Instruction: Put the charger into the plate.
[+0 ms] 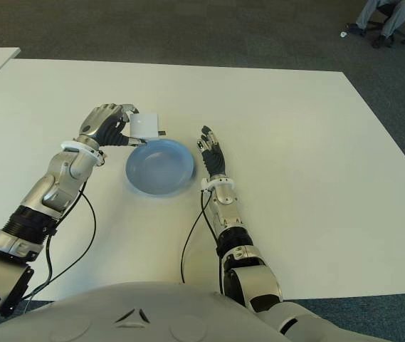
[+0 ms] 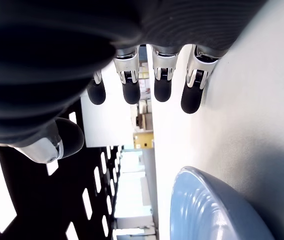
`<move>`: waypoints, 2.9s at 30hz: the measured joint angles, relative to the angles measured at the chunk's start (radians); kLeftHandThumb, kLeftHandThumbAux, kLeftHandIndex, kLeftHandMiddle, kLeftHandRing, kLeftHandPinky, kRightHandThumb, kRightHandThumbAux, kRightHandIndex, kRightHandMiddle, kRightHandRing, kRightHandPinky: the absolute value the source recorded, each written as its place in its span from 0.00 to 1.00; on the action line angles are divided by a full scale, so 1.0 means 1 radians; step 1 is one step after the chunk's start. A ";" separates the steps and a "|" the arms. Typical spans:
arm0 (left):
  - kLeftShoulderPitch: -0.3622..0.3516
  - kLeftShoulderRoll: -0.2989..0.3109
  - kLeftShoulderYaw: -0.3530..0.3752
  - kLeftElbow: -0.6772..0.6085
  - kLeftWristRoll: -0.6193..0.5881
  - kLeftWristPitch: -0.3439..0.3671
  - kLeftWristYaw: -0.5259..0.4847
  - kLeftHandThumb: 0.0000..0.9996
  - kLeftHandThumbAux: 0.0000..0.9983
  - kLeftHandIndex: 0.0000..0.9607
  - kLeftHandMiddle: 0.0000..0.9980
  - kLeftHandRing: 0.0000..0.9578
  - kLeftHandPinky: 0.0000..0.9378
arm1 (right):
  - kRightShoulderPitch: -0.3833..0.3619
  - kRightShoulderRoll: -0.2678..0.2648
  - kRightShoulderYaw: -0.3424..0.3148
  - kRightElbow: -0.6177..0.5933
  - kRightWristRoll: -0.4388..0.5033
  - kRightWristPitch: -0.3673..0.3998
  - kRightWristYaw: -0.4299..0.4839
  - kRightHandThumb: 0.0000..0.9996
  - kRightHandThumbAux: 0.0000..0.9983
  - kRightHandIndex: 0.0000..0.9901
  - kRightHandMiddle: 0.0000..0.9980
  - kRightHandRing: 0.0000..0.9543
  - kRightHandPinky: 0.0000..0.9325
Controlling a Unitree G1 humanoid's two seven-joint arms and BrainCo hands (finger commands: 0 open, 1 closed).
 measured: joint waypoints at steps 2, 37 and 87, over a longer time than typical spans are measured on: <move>0.002 -0.004 -0.005 0.005 0.000 -0.003 0.000 0.75 0.70 0.46 0.85 0.88 0.87 | 0.000 0.000 0.000 0.000 0.001 0.000 0.000 0.00 0.44 0.00 0.03 0.02 0.02; 0.007 0.083 -0.013 -0.034 -0.039 -0.115 -0.264 0.26 0.28 0.01 0.00 0.00 0.00 | -0.008 0.002 -0.002 0.010 0.016 0.000 0.013 0.00 0.43 0.00 0.03 0.02 0.02; 0.111 -0.233 0.485 -0.252 -0.819 -0.015 -0.233 0.01 0.83 0.06 0.09 0.08 0.09 | -0.009 0.001 0.001 0.002 0.013 0.003 0.019 0.00 0.46 0.00 0.03 0.01 0.02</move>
